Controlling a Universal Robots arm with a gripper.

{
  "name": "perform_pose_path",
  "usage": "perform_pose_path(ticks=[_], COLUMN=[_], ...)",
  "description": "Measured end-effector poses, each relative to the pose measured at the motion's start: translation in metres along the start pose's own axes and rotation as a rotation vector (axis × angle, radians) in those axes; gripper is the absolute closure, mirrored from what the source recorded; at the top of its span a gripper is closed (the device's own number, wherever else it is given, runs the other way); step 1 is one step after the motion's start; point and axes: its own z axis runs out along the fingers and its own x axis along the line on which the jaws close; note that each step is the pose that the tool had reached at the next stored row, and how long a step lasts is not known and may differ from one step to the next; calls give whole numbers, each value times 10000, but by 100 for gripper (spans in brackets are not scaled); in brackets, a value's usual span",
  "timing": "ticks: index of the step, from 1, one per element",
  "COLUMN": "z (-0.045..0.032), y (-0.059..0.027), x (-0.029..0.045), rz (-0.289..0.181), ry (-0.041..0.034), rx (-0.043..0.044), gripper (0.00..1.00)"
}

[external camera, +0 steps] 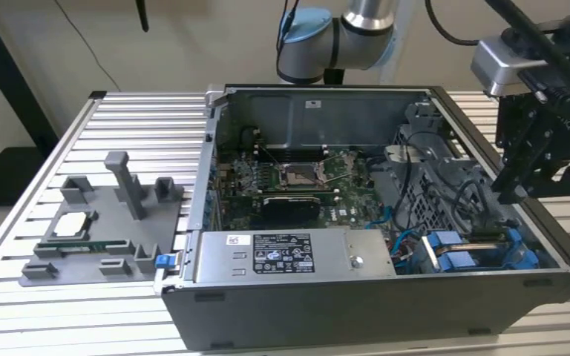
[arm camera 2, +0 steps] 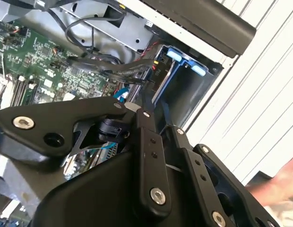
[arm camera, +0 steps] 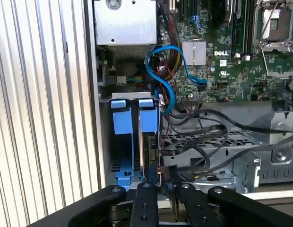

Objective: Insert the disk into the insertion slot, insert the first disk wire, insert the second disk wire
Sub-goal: 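Insert the second disk wire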

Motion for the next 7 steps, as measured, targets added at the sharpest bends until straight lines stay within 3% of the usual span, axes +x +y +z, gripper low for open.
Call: perform_pose_path(ticks=[7], z=[-8], y=[-1], x=[-1], rz=[0], ry=[-2], rx=[0], gripper=[0])
